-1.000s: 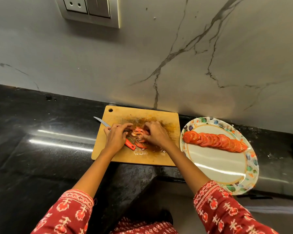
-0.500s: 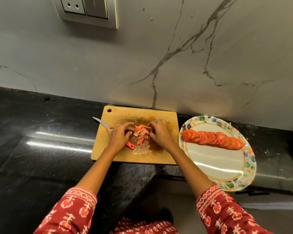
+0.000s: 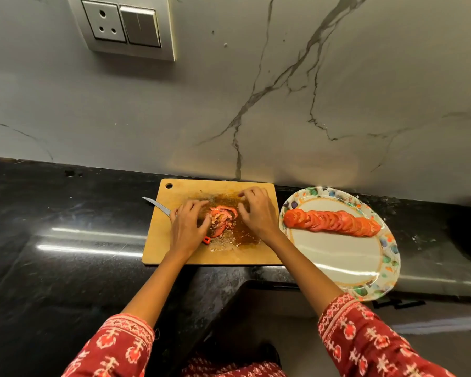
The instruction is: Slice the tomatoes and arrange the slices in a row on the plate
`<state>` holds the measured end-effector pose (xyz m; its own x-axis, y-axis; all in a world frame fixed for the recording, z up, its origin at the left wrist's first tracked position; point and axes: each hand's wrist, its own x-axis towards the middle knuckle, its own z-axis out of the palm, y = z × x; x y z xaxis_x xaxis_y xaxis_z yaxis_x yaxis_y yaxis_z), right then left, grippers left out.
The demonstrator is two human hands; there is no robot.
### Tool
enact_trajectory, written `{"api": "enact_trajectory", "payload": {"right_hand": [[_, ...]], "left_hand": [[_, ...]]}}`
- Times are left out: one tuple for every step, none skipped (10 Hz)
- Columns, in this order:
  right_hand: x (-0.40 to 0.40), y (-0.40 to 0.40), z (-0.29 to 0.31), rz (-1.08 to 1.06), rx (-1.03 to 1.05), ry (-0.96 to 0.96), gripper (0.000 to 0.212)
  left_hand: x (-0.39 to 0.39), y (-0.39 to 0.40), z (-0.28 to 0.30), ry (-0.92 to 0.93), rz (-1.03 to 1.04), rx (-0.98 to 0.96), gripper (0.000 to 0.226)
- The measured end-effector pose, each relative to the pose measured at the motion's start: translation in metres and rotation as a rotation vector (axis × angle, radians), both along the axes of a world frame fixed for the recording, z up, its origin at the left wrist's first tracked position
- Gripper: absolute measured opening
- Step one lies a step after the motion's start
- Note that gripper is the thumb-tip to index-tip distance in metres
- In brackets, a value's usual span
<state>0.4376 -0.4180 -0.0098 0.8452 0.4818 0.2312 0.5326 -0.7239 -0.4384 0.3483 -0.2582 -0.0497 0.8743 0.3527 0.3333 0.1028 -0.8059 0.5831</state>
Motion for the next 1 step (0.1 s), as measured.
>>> {"api": "enact_trajectory", "payload": {"right_hand": [[-0.0105, -0.0021, -0.0060, -0.020, -0.056, -0.070, 0.030]], "left_hand": [[-0.0002, -0.0123, -0.0091, 0.045, -0.019, 0.075, 0.039]]}}
